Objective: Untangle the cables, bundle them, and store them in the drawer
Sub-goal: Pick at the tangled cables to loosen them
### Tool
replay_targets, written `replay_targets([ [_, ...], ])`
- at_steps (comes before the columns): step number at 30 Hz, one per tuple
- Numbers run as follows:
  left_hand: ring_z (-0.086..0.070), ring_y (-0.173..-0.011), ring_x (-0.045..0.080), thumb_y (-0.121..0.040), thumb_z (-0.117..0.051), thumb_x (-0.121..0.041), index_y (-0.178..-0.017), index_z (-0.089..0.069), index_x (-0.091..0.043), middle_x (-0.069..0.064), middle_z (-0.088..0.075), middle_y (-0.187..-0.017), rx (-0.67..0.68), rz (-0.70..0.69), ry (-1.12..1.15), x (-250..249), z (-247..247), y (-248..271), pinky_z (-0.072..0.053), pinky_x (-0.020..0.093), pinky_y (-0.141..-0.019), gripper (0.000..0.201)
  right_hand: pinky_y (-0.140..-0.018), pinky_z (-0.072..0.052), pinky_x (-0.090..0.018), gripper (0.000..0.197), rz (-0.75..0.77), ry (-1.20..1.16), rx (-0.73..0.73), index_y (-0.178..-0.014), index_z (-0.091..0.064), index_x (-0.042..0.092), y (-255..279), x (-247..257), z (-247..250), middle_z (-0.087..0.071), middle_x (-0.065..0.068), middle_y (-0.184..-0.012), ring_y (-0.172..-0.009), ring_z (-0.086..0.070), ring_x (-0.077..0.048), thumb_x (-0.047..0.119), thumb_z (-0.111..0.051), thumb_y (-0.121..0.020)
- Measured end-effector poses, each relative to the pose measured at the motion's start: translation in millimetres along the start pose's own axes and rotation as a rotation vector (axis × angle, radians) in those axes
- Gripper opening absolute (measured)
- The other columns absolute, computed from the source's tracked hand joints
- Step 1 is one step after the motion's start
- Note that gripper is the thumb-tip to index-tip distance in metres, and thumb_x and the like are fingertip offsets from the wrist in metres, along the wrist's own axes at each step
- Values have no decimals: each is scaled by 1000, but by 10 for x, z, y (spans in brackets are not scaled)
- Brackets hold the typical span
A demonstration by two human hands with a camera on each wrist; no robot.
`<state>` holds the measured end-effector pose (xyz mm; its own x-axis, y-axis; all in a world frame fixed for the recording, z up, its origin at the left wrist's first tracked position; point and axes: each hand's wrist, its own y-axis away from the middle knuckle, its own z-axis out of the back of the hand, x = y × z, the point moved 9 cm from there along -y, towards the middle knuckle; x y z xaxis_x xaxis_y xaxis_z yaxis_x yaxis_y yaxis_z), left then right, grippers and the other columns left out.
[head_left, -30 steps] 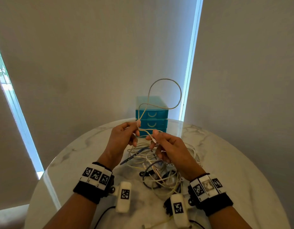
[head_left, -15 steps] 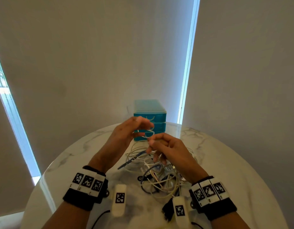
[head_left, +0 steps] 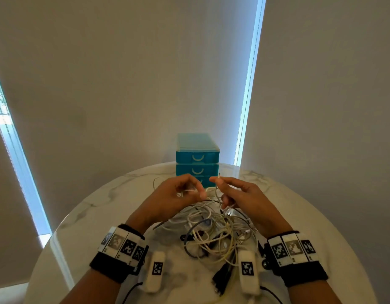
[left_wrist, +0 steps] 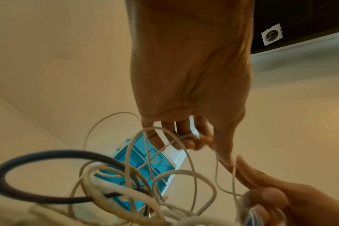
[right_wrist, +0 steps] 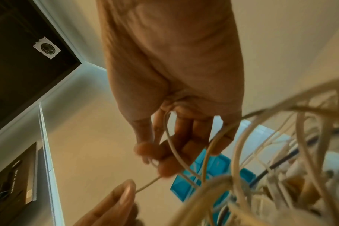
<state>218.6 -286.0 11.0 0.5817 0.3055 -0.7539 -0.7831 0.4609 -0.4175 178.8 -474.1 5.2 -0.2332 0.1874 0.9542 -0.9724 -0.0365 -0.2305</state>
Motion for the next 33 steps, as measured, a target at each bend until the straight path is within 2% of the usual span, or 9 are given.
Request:
replay_targets([
  [3, -58, -67, 6, -96, -78, -35, -103, -73, -29, -11, -64, -73, -248, 41, 83, 100, 290, -17, -52, 21, -70, 11, -84, -60, -21, 27, -70, -11, 18, -123, -79, 37, 16, -24, 104, -83, -4, -103, -98, -79, -17, 45, -64, -103],
  [7, -61, -76, 19, -98, -74, -41, -105, -72, -35, 5, -72, -91, -581, 116, 150, 351, 744, 92, -56, 41, -72, 9, -101, -51, -42, 23, 45, -53, -329, -104, -79, 40, -44, -68, 495, -69, 10, -136, -127, -62, -18, 35, -57, -110],
  [12, -53, -59, 13, -105, -66, -23, -120, -70, -23, -8, -62, -74, -786, 159, 416, 545, 1042, 233, -53, 40, -68, 15, -101, -56, -41, 13, 193, -921, -447, -115, -59, 23, -70, -23, 678, -77, -5, -105, -108, -75, -22, 28, -47, -114],
  [16, -51, -58, 14, -114, -47, -20, -136, -65, -23, 7, -76, -103, -685, 56, 580, 378, 952, 192, -54, 32, -66, 28, -62, -47, -31, 24, 16, -760, -360, -109, -62, 13, -108, -81, 416, -37, 4, -64, -56, -41, -12, 37, -63, -105],
  [19, -52, -60, 14, -116, -41, -24, -146, -59, -27, 6, -75, -128, -570, -50, 605, 80, 841, 145, -57, 28, -68, 35, -49, -37, -24, 29, -121, -205, -227, -105, -66, 14, -135, -155, 87, -43, 9, -57, -49, -38, -9, 42, -73, -100],
  [22, -51, -60, 14, -115, -39, -22, -149, -56, -28, 7, -71, -137, -423, -137, 672, -168, 762, 115, -58, 29, -71, 38, -48, -43, -19, 38, -126, 28, -237, -128, -67, 24, -144, -229, -65, -73, 5, -74, -47, -54, -1, 39, -78, -96],
  [25, -49, -59, 14, -114, -40, -22, -151, -55, -27, 10, -70, -136, -285, -154, 711, -294, 656, 105, -55, 31, -70, 40, -61, -53, -15, 60, -16, 60, -209, -146, -50, 40, -162, -157, -189, -76, -16, -88, -66, -70, -12, 41, -81, -94],
  [29, -51, -63, 19, -116, -39, -21, -153, -53, -28, 11, -71, -134, -208, -137, 640, -360, 553, 104, -52, 35, -72, 40, -84, -63, -22, 42, 54, -18, -80, -138, -65, 29, -119, 5, -447, -83, -6, -93, -88, -80, -10, 31, -77, -98],
  [33, -57, -68, 23, -115, -41, -24, -151, -53, -29, 6, -74, -131, -257, -83, 553, -325, 555, 95, -57, 33, -76, 38, -48, -33, -21, 38, 34, -242, 48, -120, -79, 16, -42, 85, -489, -81, -11, -107, -47, -43, -11, 43, -56, -108],
])
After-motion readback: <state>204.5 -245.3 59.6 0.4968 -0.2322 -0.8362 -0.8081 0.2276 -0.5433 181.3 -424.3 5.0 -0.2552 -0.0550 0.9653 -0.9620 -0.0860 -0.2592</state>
